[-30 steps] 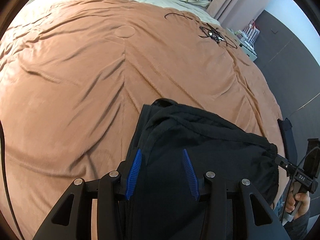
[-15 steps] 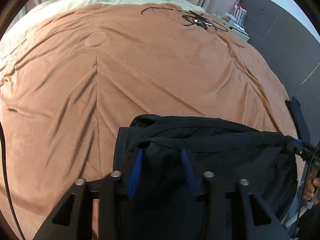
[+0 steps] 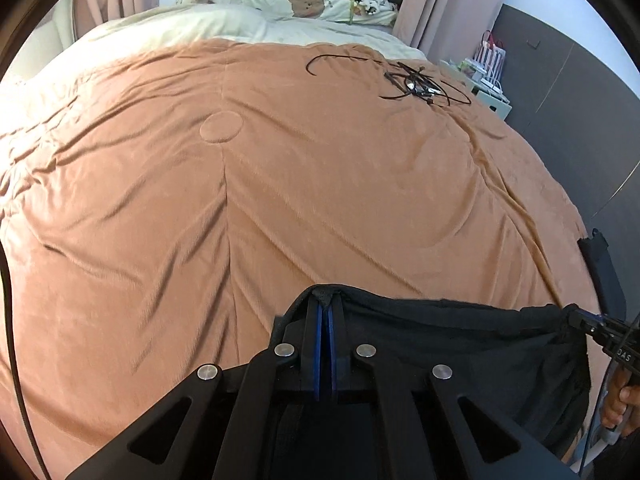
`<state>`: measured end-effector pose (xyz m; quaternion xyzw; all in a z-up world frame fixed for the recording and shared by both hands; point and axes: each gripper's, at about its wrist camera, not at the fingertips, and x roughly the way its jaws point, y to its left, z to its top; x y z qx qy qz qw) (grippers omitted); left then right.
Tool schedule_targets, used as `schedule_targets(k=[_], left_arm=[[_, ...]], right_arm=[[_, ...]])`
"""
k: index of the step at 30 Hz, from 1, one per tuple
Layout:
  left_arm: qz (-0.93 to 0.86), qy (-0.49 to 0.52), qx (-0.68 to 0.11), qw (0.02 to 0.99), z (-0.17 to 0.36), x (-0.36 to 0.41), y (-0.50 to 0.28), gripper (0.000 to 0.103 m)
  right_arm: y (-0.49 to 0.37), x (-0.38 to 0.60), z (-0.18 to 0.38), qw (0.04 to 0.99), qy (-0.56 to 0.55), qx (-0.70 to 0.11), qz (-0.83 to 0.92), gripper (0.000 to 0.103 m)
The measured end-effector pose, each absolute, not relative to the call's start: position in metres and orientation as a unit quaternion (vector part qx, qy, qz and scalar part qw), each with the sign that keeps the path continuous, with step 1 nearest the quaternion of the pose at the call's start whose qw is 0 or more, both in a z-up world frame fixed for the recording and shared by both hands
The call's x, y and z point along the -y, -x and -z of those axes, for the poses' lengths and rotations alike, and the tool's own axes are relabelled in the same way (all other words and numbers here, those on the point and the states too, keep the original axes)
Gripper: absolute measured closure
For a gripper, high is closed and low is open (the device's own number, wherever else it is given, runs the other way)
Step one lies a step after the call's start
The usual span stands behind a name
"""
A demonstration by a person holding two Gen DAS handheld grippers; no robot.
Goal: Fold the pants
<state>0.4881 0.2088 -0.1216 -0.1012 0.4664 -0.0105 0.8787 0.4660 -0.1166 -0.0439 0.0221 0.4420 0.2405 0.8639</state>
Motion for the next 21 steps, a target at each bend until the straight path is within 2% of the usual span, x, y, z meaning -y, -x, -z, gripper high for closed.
schedule_targets(k=[7,13,16,18,19,20,21], left_arm=[[0.015,0.105,-0.485,0.868,0.140,-0.210,-0.515,0.101],[0.019,0.095,-0.530,0.842,0.177,-0.200,-0.539,0.100],[0.020,0.103,-0.530,0.841,0.175,-0.201,-0.539,0.099],[0.023,0.117,-0.534,0.837,0.168,-0.207,-0.536,0.093],[0.022,0.122,-0.534,0.836,0.166,-0.210,-0.534,0.083],[0.016,0.126,-0.531,0.838,0.160,-0.216,-0.528,0.068],[0.011,0.128,-0.530,0.839,0.156,-0.219,-0.524,0.060]], right_arm=[[-0.473,0.117,0.048,0.871,-0.028,-0.439,-0.220,0.095],[-0.474,0.112,0.058,0.869,-0.019,-0.455,-0.192,0.095],[-0.474,0.109,0.060,0.864,-0.021,-0.464,-0.193,0.094],[-0.472,0.112,0.053,0.867,-0.027,-0.457,-0.199,0.090],[-0.469,0.113,0.048,0.869,-0.025,-0.452,-0.201,0.088],[-0.469,0.115,0.045,0.871,-0.021,-0.448,-0.200,0.085],[-0.465,0.116,0.040,0.875,-0.015,-0.442,-0.198,0.079]])
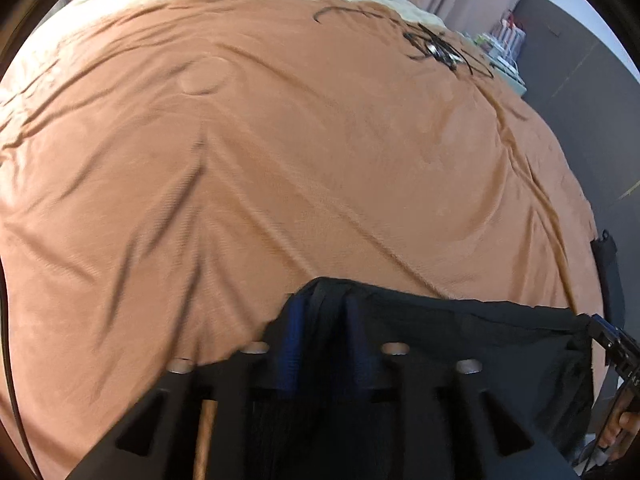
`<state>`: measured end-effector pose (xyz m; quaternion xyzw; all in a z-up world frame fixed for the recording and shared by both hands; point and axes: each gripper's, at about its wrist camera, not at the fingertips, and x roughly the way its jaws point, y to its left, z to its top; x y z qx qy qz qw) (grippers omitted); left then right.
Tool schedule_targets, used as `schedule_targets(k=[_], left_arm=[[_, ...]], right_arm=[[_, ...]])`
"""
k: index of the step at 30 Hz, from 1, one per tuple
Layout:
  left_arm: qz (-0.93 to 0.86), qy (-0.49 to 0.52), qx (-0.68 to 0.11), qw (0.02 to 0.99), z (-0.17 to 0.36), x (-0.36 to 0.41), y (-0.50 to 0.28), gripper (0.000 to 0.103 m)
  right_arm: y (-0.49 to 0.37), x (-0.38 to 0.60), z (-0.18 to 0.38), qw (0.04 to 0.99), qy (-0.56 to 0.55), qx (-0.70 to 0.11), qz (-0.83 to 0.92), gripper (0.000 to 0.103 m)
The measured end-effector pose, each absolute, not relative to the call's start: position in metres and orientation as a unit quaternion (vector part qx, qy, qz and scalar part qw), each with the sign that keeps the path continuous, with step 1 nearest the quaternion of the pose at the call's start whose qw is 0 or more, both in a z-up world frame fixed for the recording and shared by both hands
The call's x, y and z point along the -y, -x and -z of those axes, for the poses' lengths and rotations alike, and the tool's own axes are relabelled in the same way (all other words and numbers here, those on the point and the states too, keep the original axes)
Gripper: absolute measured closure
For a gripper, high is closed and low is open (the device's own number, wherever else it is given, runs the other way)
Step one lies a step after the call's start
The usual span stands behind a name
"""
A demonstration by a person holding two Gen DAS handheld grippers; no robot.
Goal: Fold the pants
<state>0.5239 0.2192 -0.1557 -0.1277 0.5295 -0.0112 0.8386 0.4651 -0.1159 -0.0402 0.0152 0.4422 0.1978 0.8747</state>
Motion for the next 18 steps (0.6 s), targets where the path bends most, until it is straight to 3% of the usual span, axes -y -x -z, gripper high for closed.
schedule_targets(k=[1,2,3,5,13,18], left_arm=[[0.007,0.129,-0.524,0.842,0.150,-0.223,-0.518,0.048],[0.002,0.130,-0.517,0.846,0.143,-0.227,-0.511,0.040],[-0.001,0.130,-0.513,0.848,0.139,-0.229,-0.506,0.037],[-0.014,0.131,-0.511,0.850,0.129,-0.236,-0.492,0.023],[-0.023,0.113,-0.478,0.871,0.088,-0.237,-0.442,0.001],[-0.025,0.112,-0.457,0.882,0.063,-0.232,-0.413,0.001]], right_arm=[[-0.460,0.116,0.035,0.878,-0.011,-0.434,-0.201,0.075],[-0.456,0.118,0.033,0.880,-0.010,-0.428,-0.204,0.062],[-0.450,0.118,0.029,0.884,-0.008,-0.420,-0.206,0.047],[-0.435,0.117,0.020,0.893,0.002,-0.398,-0.208,0.031],[-0.386,0.120,0.003,0.906,0.008,-0.353,-0.234,0.027],[-0.367,0.135,-0.003,0.909,-0.010,-0.330,-0.254,0.027]])
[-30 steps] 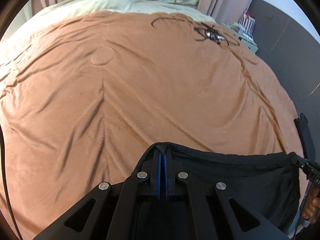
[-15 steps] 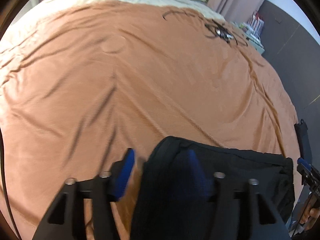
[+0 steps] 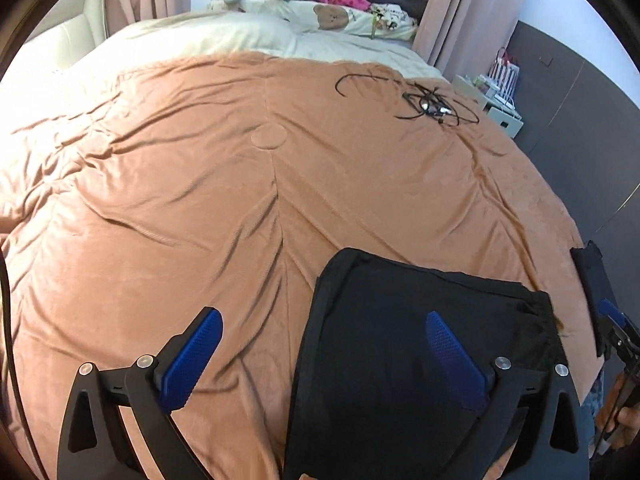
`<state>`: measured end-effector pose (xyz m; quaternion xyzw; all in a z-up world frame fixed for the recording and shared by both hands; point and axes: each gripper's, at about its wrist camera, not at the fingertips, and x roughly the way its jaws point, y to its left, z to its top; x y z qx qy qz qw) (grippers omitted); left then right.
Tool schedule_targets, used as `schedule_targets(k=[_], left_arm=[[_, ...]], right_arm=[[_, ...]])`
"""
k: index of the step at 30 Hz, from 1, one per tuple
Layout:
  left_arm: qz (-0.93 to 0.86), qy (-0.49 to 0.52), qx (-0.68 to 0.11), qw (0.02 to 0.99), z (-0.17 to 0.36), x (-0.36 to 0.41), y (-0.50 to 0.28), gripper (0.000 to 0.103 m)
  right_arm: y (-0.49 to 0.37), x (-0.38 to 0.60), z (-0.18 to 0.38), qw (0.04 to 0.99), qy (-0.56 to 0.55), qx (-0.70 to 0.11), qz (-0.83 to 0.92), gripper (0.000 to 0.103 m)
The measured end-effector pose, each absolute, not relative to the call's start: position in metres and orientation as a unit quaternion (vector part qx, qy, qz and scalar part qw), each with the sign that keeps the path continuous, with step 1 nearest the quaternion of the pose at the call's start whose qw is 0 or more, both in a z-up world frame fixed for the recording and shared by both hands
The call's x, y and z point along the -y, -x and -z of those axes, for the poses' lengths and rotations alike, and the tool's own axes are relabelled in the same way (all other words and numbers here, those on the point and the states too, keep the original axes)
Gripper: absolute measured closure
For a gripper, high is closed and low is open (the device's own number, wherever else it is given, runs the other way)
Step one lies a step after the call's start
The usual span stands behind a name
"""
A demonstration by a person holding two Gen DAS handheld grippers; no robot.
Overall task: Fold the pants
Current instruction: 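Open both grippers and release the folded black pants on the bed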
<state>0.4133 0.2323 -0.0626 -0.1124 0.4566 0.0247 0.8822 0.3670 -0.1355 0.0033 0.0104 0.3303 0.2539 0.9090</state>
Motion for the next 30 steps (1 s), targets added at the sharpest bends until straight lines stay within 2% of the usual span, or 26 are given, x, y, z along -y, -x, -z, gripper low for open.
schedule_targets(k=[6,15,24,25,26,27,30], left_arm=[[-0.007,0.102,-0.428,0.898,0.045,-0.222,-0.376,0.001],[0.028,0.122,-0.421,0.899,0.045,-0.217,-0.326,0.003],[-0.001,0.184,-0.448,0.875,0.074,-0.233,-0.286,0.030],[-0.001,0.197,-0.453,0.870,0.080,-0.235,-0.281,0.034],[-0.003,0.212,-0.458,0.863,0.087,-0.238,-0.276,0.037],[-0.006,0.218,-0.461,0.860,0.090,-0.238,-0.272,0.037],[-0.014,0.248,-0.471,0.846,0.106,-0.242,-0.258,0.037]], right_arm=[[-0.352,0.155,-0.001,0.914,-0.045,-0.315,-0.252,0.027],[-0.322,0.146,0.012,0.908,0.005,-0.337,-0.247,0.027],[-0.327,0.135,0.016,0.894,0.008,-0.363,-0.264,0.027],[-0.328,0.133,0.017,0.892,0.009,-0.365,-0.266,0.028],[-0.327,0.129,0.018,0.890,0.010,-0.367,-0.269,0.033],[-0.327,0.127,0.018,0.888,0.011,-0.370,-0.273,0.037],[-0.327,0.115,0.019,0.882,0.012,-0.373,-0.287,0.039]])
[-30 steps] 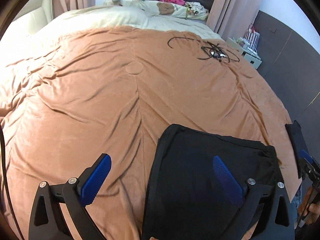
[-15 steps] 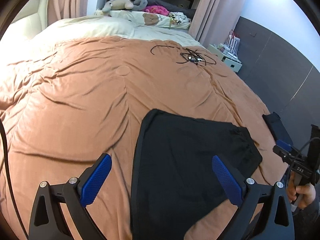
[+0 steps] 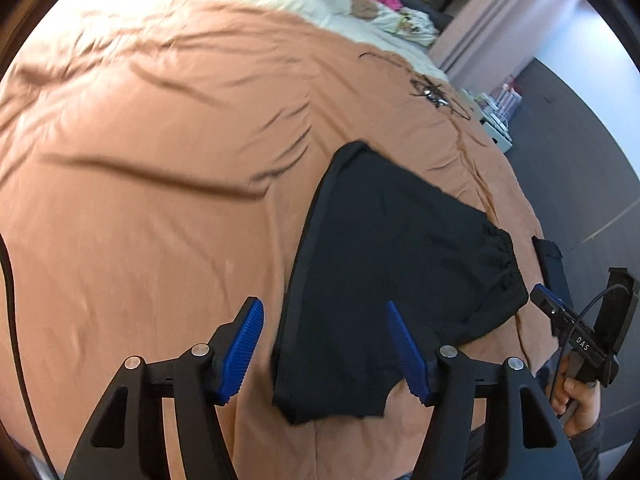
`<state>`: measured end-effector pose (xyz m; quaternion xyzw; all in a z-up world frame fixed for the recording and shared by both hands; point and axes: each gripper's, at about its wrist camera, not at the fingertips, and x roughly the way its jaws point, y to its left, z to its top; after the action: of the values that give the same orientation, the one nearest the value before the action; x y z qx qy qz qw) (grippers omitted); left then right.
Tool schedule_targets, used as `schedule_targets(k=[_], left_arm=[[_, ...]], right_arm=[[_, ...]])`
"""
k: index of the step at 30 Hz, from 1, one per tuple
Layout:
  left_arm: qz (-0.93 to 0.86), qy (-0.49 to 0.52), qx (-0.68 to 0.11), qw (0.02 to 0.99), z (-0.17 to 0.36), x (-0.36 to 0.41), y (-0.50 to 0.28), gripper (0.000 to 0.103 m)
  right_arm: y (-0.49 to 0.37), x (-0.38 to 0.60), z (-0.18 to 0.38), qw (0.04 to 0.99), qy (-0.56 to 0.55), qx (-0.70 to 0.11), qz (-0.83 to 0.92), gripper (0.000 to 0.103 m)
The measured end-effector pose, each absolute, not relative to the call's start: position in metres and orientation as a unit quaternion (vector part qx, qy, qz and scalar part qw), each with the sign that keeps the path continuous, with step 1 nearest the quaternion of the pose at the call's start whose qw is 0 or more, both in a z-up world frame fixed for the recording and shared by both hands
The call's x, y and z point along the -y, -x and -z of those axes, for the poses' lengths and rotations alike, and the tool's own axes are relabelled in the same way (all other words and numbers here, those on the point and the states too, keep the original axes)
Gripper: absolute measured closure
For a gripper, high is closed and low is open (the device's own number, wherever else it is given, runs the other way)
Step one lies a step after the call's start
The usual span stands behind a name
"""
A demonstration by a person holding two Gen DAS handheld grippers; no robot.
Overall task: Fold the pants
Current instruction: 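Open both grippers and release the folded black pants on the bed, then grasp the edge of the folded black pants with both grippers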
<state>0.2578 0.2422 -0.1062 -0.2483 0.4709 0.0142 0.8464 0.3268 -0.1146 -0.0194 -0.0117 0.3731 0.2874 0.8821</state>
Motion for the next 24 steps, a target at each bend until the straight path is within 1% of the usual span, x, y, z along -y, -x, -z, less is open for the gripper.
schedule_targets(k=[2,5,8,11,18,21,24], left_arm=[[-0.014,0.277,-0.476,0.835,0.117,-0.247,-0.250,0.037],[-0.002,0.324,-0.477,0.817,0.131,-0.250,-0.237,0.037],[0.000,0.345,-0.481,0.806,0.141,-0.247,-0.227,0.037],[-0.006,0.368,-0.483,0.794,0.150,-0.248,-0.218,0.037],[-0.008,0.416,-0.489,0.767,0.167,-0.248,-0.205,0.037],[0.003,0.438,-0.489,0.754,0.172,-0.243,-0.205,0.037],[0.000,0.454,-0.489,0.745,0.175,-0.239,-0.205,0.037]], right_arm=[[-0.325,0.108,0.022,0.880,0.015,-0.371,-0.295,0.041],[-0.325,0.097,0.028,0.875,0.016,-0.373,-0.310,0.047],[-0.326,0.086,0.035,0.867,0.021,-0.378,-0.323,0.048],[-0.328,0.078,0.040,0.861,0.023,-0.381,-0.337,0.051],[-0.337,0.063,0.054,0.849,0.022,-0.397,-0.349,0.052],[-0.341,0.058,0.060,0.843,0.020,-0.406,-0.351,0.054],[-0.343,0.055,0.065,0.839,0.020,-0.414,-0.354,0.054]])
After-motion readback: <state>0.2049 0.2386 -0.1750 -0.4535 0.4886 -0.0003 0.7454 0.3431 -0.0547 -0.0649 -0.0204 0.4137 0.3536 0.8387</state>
